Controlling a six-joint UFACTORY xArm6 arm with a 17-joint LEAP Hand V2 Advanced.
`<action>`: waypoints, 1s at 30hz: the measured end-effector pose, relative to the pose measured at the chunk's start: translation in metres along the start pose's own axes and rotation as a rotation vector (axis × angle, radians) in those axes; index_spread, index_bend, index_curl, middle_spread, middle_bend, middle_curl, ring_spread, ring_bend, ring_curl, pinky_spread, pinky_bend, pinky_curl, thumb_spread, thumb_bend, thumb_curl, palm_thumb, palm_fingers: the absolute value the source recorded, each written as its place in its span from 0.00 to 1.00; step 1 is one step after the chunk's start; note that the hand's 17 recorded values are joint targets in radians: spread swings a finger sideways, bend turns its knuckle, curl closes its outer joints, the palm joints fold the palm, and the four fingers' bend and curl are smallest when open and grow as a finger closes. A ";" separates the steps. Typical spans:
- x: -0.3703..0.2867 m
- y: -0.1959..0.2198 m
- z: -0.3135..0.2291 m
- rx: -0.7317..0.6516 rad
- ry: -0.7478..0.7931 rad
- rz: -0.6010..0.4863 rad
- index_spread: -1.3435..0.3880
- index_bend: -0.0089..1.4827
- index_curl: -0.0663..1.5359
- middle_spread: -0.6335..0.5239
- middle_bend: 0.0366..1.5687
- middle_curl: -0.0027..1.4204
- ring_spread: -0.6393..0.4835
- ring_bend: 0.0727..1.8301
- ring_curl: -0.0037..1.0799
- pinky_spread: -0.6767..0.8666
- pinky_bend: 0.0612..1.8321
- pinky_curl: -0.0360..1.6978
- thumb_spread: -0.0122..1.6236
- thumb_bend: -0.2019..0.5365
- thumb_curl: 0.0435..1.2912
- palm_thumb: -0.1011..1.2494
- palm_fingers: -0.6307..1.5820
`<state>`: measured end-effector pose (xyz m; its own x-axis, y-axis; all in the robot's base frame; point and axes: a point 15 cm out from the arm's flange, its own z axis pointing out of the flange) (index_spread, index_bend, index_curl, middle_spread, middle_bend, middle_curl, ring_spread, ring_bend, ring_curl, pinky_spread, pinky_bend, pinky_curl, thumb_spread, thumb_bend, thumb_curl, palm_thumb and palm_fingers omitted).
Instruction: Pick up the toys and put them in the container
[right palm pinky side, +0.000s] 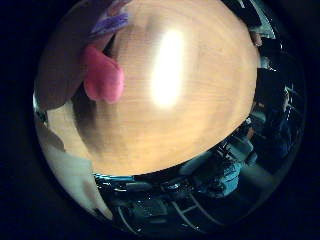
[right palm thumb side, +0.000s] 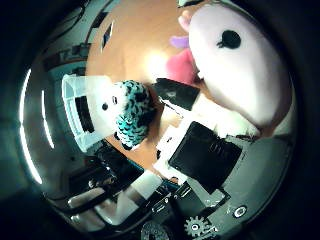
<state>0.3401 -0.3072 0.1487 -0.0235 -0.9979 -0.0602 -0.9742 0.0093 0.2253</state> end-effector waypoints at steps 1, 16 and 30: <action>0.000 0.000 0.002 -0.004 -0.004 0.000 0.55 0.19 0.27 0.33 0.40 0.36 0.32 0.45 0.37 0.29 0.42 0.20 0.65 0.26 0.20 0.50 0.85; 0.012 0.029 -0.088 0.141 0.068 0.017 0.63 0.69 0.54 0.42 0.83 0.54 0.38 0.75 0.61 0.31 0.71 0.43 0.61 0.27 0.38 0.87 0.78; -0.072 0.074 -0.211 0.261 0.103 -0.079 0.64 0.69 0.59 0.42 0.84 0.55 0.38 0.75 0.65 0.31 0.67 0.52 0.51 0.25 0.54 0.85 0.77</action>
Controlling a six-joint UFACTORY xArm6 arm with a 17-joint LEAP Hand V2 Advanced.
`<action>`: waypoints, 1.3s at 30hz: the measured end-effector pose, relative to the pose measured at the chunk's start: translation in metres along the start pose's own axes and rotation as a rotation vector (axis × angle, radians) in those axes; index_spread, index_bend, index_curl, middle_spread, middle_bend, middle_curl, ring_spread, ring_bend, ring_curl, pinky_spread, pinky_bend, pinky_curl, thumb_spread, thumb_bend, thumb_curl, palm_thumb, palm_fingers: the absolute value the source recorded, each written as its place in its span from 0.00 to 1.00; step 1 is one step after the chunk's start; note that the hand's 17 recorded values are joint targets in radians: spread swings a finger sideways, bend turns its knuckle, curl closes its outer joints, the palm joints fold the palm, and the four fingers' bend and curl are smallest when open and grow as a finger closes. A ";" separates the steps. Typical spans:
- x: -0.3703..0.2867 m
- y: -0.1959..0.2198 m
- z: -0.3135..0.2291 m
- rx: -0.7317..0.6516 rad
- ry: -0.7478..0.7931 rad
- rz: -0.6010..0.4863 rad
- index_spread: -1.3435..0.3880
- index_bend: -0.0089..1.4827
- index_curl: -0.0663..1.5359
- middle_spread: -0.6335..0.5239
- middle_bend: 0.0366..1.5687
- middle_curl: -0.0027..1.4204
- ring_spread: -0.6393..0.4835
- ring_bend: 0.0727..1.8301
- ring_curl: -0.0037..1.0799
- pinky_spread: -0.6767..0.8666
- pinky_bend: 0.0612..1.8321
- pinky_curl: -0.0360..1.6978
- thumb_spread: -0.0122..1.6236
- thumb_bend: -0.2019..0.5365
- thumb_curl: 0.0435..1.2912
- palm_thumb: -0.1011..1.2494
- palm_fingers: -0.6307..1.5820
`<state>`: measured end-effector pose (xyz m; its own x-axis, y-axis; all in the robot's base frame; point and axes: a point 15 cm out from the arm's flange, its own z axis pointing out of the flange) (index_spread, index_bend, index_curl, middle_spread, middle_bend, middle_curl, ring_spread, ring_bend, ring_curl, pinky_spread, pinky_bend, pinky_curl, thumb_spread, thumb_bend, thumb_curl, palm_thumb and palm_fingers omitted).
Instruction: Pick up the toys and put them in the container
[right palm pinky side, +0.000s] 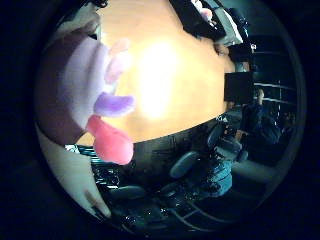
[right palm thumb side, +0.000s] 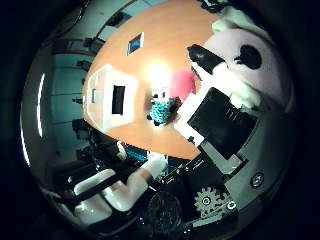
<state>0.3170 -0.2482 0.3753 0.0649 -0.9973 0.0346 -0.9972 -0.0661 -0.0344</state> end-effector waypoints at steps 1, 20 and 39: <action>-0.008 -0.003 -0.012 0.017 0.003 -0.014 0.65 0.68 0.59 0.42 0.84 0.56 0.38 0.75 0.65 0.31 0.67 0.52 0.51 0.25 0.55 0.85 0.77; -0.243 -0.057 -0.182 0.249 -0.039 -0.302 0.65 0.67 0.61 0.42 0.84 0.57 0.38 0.73 0.69 0.30 0.62 0.59 0.47 0.25 0.61 0.85 0.78; -0.475 -0.082 -0.189 0.312 -0.176 -0.539 0.64 0.66 0.62 0.42 0.83 0.57 0.37 0.72 0.71 0.29 0.60 0.62 0.44 0.25 0.64 0.84 0.78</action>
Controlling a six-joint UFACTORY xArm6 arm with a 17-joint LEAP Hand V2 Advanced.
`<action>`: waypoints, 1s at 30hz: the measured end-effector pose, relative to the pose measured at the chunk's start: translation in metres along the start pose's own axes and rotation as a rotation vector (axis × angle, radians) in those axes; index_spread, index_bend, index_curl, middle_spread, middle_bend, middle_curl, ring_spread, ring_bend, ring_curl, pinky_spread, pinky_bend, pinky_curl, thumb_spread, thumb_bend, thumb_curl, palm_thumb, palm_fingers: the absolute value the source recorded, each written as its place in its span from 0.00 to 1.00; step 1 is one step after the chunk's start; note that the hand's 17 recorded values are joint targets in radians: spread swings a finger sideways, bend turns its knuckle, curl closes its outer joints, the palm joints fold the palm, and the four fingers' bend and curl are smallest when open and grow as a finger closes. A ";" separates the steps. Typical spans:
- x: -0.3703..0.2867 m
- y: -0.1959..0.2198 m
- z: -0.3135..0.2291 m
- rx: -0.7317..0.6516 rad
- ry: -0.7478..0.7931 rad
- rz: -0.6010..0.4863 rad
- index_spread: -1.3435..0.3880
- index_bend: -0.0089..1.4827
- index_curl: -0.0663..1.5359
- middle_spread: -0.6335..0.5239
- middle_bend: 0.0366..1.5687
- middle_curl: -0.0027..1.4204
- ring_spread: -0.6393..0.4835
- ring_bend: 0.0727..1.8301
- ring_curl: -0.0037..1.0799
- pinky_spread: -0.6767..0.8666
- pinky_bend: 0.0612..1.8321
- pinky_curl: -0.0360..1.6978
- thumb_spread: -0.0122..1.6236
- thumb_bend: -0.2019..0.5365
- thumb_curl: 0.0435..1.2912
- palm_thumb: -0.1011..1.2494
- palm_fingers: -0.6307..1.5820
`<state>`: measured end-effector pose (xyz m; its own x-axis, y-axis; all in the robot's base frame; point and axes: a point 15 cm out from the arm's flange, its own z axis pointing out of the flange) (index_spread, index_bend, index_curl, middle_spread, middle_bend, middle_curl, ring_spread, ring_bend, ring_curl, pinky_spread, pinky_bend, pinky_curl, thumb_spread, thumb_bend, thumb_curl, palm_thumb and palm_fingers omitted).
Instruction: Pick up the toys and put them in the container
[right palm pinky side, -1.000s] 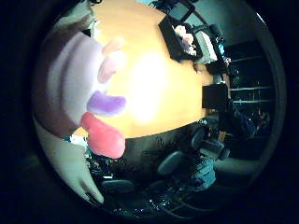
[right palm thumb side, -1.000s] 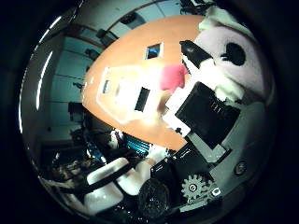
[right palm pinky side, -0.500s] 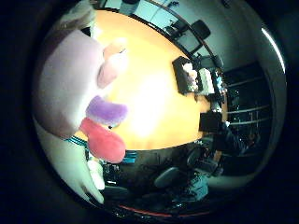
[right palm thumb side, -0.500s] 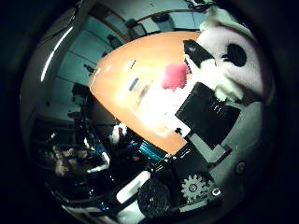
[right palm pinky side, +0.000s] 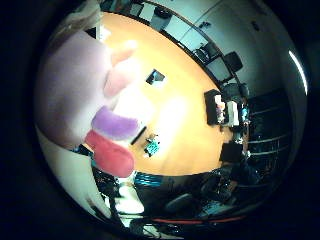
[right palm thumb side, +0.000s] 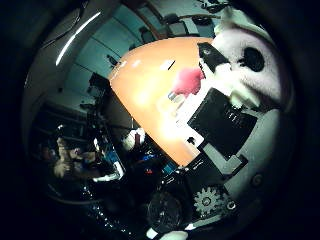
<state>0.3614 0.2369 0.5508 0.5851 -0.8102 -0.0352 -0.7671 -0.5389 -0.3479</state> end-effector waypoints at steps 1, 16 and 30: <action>-0.004 -0.005 0.006 -0.004 -0.004 -0.006 0.64 0.66 0.62 0.42 0.83 0.57 0.37 0.72 0.71 0.29 0.60 0.63 0.45 0.24 0.64 0.83 0.78; -0.019 -0.037 0.038 0.031 -0.015 -0.039 0.58 0.24 0.50 0.38 0.63 0.47 0.34 0.66 0.59 0.20 0.51 0.52 0.75 0.23 0.36 0.53 0.60; 0.000 -0.012 0.043 -0.054 -0.007 -0.035 0.50 0.15 0.31 0.50 0.22 0.27 0.62 0.35 0.31 0.72 0.36 0.40 0.72 0.24 0.18 0.37 0.35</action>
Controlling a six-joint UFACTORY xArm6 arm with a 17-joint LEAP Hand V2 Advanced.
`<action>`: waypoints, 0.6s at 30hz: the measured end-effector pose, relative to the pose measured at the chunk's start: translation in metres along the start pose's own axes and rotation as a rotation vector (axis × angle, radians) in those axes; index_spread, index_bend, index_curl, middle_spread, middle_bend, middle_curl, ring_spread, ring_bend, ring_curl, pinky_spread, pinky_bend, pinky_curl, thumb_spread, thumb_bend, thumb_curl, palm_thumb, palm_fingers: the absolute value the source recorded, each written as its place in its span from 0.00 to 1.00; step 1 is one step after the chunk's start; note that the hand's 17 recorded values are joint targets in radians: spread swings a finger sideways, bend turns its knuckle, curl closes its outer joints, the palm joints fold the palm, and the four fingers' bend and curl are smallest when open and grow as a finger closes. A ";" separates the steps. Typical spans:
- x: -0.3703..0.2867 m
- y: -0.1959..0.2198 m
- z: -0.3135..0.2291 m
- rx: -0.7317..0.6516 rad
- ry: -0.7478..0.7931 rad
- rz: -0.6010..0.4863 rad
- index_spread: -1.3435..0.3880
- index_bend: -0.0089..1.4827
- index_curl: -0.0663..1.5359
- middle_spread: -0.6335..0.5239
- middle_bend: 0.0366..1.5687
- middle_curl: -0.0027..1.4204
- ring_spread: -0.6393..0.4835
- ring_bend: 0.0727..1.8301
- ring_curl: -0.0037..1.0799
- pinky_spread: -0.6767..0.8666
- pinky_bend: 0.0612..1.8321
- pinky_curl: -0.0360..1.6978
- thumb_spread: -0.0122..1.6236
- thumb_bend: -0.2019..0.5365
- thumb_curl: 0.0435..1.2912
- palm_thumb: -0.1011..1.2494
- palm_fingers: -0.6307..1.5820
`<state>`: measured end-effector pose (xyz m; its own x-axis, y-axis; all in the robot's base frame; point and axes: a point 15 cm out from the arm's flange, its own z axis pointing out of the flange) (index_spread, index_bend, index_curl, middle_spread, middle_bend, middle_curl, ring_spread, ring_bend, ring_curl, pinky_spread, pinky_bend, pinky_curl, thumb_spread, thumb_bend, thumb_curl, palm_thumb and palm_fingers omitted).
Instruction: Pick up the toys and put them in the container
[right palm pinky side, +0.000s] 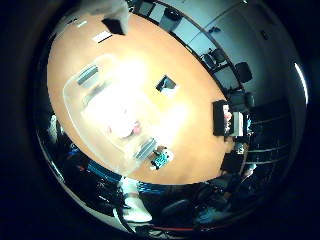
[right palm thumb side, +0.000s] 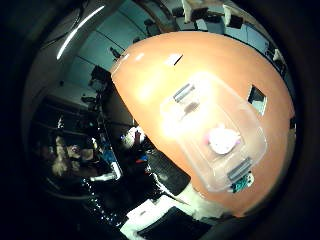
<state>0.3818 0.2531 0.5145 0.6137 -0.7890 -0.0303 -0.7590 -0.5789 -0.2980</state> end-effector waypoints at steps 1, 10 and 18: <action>0.003 0.001 -0.002 0.003 0.002 0.003 0.50 0.14 0.30 0.50 0.21 0.26 0.64 0.33 0.29 0.73 0.34 0.39 0.72 0.25 0.18 0.37 0.35; 0.057 0.044 -0.021 -0.026 0.042 0.080 0.52 0.11 0.25 0.51 0.16 0.24 0.66 0.30 0.24 0.77 0.30 0.33 0.71 0.25 0.17 0.36 0.39; 0.164 0.132 -0.017 -0.106 0.118 0.223 0.53 0.11 0.22 0.52 0.15 0.24 0.69 0.29 0.21 0.76 0.30 0.29 0.70 0.25 0.17 0.36 0.38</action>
<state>0.3790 0.0439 0.4861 0.4041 -0.9142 0.0292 -0.8948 -0.4017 -0.1946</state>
